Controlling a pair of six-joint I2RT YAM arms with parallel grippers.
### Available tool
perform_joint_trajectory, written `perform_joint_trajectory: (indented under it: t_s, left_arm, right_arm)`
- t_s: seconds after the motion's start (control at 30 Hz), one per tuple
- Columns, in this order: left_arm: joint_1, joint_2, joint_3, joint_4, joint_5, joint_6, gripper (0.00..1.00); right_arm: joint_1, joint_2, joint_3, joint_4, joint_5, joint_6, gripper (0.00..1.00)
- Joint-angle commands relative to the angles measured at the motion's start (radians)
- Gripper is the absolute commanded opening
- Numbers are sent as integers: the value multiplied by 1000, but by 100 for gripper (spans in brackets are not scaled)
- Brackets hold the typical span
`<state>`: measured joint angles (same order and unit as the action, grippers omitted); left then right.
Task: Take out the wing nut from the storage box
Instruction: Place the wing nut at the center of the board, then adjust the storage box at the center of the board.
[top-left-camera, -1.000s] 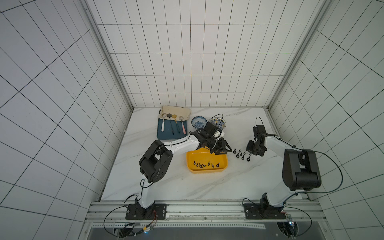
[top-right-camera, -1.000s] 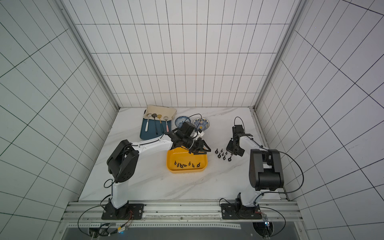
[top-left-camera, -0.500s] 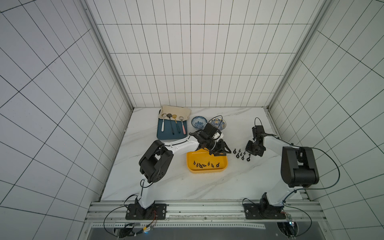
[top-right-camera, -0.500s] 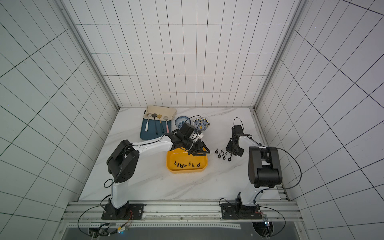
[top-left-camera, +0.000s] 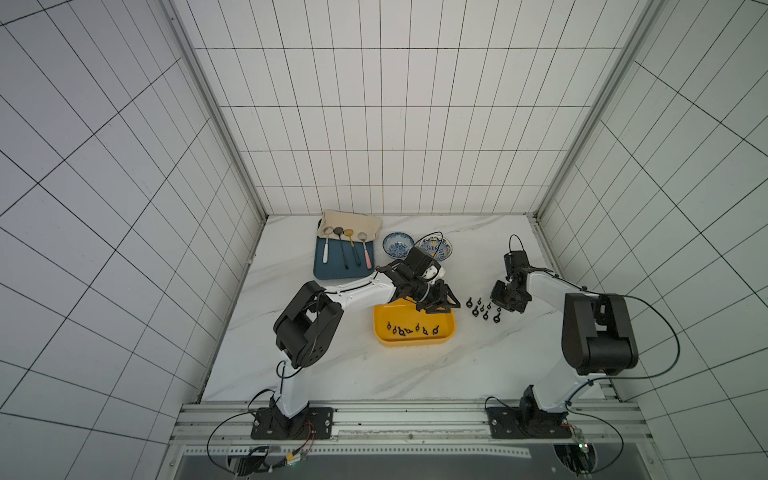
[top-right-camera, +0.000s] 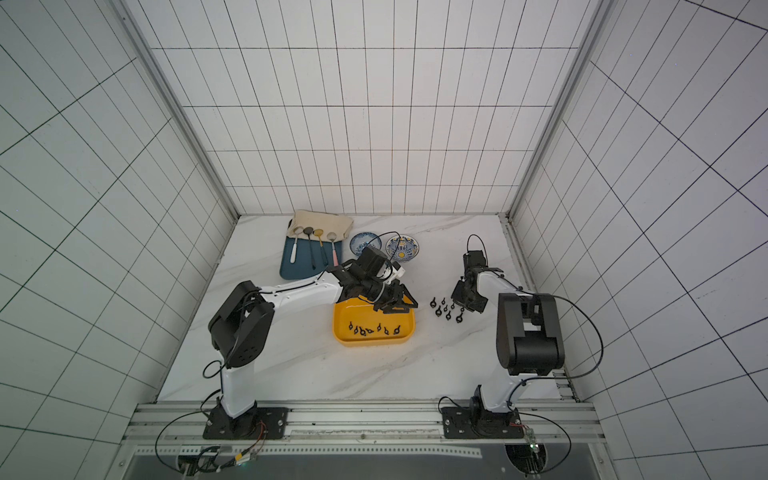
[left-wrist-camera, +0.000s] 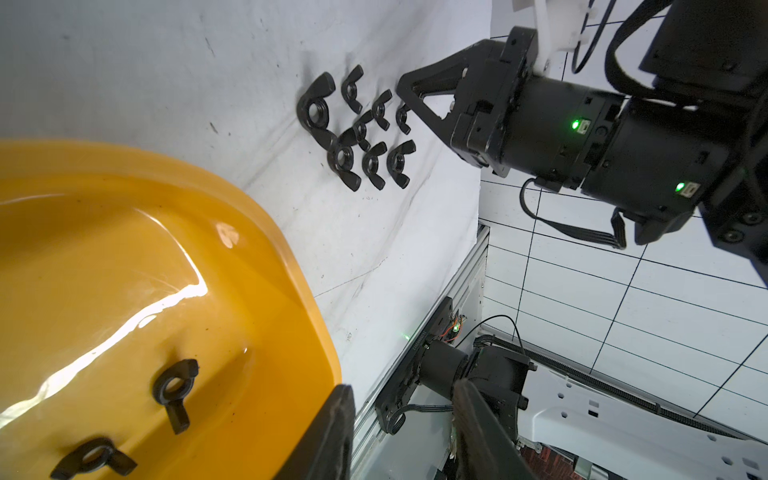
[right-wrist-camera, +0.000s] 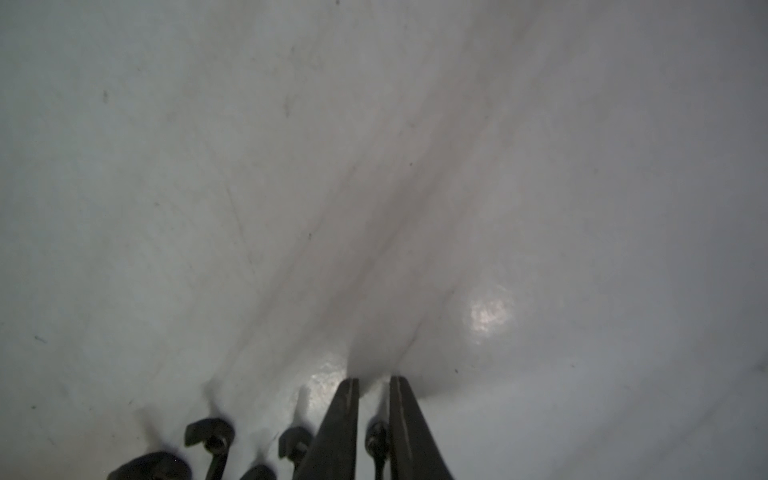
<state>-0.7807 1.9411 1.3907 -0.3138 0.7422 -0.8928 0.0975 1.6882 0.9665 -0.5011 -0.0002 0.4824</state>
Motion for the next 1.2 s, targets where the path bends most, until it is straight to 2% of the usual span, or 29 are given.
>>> perform_joint_trajectory:
  t_s: [0.0,0.27,0.33,0.4,0.43,0.53,0.57,0.7,0.8,0.97,1.17]
  left_arm:
    - [48,-59,-23,7,4,24,43]
    - [239,-128,-50,-65,-46,81,43]
    - [278,-137,-49,-104,-99,107,42]
    - [310,-140,-53,-145,-165,130,34]
    - [324,-142,-62,-154,-195,135,24]
    - [347,-141,-85,-173,-282,153,2]
    - [348,-135,-87,-182,-295,167,0]
    - [348,-123,-115,-195,-355,184,0]
    - [349,-117,-142,-169,-384,188,0]
    - [347,-73,-152,-161,-369,204,0]
    - [345,-92,-218,-138,-364,186,0]
  right_arm:
    - [-9,-53,0,-37,13,-1,23]
    - [27,-189,-4,-87,8,7,26]
    - [76,-232,-16,-98,16,17,20]
    - [147,-265,-23,-116,24,34,7]
    - [187,-279,-23,-119,28,46,1]
    - [291,-288,-10,-130,38,72,0]
    - [314,-282,-2,-132,38,75,0]
    - [388,-284,11,-164,57,82,0]
    - [437,-338,-25,-197,78,101,0]
    - [488,-428,-108,-260,90,138,0]
    - [527,-518,-177,-309,95,177,0]
